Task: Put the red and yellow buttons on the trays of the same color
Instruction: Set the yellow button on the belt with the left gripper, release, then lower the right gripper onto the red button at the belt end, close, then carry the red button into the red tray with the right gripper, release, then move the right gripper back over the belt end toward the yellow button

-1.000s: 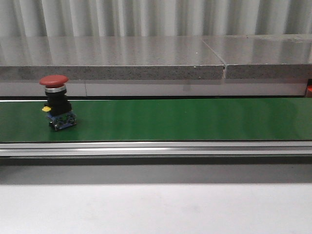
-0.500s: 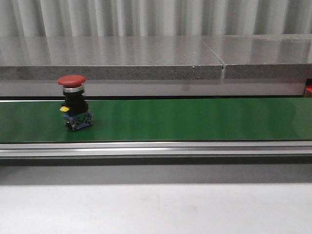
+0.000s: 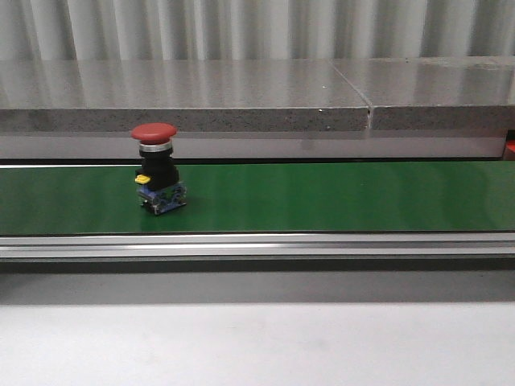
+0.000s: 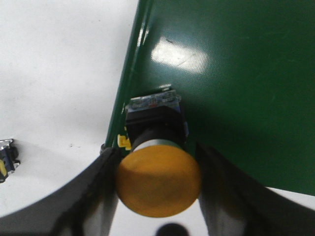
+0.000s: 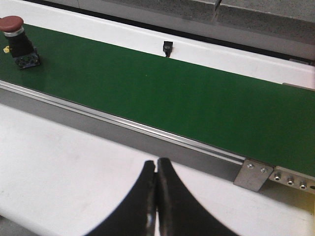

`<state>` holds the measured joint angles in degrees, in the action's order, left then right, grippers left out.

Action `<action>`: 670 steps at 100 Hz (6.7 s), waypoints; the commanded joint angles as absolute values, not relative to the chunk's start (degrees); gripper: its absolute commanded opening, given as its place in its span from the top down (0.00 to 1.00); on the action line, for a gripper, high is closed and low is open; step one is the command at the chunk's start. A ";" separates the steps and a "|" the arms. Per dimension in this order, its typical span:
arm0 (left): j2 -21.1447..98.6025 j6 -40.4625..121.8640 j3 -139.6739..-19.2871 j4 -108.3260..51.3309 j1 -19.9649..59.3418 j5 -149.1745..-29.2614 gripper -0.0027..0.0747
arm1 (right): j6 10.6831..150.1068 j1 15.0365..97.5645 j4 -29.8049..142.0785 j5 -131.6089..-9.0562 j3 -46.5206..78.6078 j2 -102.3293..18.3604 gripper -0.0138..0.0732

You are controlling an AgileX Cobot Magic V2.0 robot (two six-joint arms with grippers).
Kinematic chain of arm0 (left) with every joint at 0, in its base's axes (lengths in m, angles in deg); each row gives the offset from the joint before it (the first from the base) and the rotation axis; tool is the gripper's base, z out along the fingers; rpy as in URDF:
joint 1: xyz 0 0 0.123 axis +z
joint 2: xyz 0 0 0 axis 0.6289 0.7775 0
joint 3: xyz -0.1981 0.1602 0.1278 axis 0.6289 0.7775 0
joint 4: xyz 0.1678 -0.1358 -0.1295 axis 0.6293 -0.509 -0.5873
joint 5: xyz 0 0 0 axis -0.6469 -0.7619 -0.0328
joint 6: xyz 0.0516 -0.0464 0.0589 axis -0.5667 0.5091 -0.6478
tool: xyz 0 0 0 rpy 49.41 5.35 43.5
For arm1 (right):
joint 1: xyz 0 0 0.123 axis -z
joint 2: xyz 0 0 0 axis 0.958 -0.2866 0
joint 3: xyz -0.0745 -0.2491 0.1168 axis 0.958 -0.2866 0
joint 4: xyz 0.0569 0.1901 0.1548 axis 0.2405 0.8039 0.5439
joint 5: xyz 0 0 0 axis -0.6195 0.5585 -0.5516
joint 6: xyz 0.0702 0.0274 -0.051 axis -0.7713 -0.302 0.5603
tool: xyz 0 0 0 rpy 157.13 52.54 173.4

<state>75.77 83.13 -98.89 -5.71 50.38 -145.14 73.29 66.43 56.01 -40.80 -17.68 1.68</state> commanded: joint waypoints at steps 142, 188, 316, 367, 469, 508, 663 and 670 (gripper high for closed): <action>30.46 70.16 -75.26 -13.74 26.07 -113.04 0.99 | 74.01 66.52 56.90 -44.92 -16.36 1.07 0.92; 7.20 70.16 -58.42 -13.89 25.98 -114.53 0.99 | 73.96 66.52 57.43 -46.66 -16.24 0.23 0.92; 3.59 70.16 -57.00 -13.89 25.98 -115.04 0.99 | 76.64 59.20 61.01 -25.89 33.48 -68.46 0.20; 3.59 70.16 -57.00 -13.89 25.98 -115.04 0.99 | 79.79 58.99 59.29 -23.93 38.16 -80.38 0.20; 3.59 70.16 -57.00 -13.89 25.98 -115.04 0.99 | 67.17 84.47 48.23 -32.39 38.40 -71.40 0.67; 3.59 70.16 -57.00 -13.89 25.98 -115.04 0.99 | 58.34 99.24 46.23 -35.85 38.82 -72.78 0.67; 3.59 70.16 -57.00 -13.89 25.98 -115.04 0.99 | 53.67 104.75 51.03 -41.96 55.23 -101.56 0.19; 3.59 70.16 -57.00 -13.89 25.98 -115.04 0.99 | 53.67 104.75 50.98 -42.08 55.16 -100.76 0.19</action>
<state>3.23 70.14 -55.59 -12.76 26.37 -118.88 53.35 104.68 50.44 -40.31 53.26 -105.44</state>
